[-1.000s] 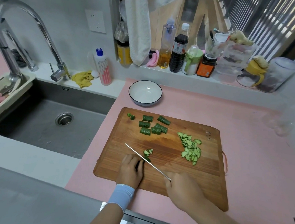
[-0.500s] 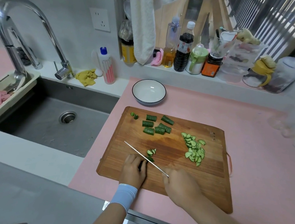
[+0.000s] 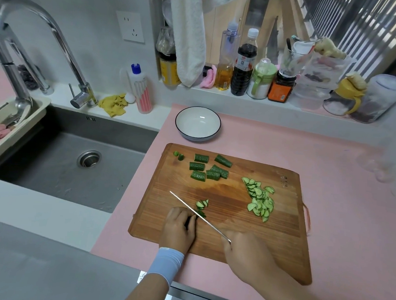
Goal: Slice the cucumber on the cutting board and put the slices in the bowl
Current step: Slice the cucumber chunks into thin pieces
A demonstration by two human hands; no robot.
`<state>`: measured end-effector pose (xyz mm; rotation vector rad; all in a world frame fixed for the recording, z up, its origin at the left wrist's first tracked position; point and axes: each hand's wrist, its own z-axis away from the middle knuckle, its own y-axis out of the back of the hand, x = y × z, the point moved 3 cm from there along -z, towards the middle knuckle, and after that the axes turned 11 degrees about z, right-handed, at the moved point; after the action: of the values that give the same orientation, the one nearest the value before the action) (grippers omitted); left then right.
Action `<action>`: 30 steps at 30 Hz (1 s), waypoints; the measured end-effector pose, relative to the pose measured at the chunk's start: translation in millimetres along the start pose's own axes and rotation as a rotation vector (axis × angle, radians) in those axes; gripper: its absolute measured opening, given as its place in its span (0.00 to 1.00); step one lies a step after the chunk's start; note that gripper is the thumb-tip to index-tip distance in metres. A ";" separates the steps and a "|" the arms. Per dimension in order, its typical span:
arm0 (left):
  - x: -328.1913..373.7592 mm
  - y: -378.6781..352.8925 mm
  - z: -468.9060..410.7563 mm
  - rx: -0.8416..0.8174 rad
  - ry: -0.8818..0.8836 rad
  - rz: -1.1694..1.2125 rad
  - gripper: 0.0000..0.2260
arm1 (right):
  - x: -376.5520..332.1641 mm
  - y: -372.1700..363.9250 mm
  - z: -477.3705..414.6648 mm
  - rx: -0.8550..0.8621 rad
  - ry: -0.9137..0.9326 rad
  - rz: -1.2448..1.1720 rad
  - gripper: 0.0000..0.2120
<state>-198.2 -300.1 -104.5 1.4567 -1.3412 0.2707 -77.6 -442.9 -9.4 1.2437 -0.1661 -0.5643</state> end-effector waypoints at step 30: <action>0.3 -0.2 2.4 0.003 0.008 -0.031 0.07 | 8.9 -4.7 0.8 -0.007 -0.012 -0.035 0.12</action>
<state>-199.0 -302.2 -105.3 1.4760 -1.3114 0.2583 -71.9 -448.9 -15.1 1.2381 -0.1524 -0.6029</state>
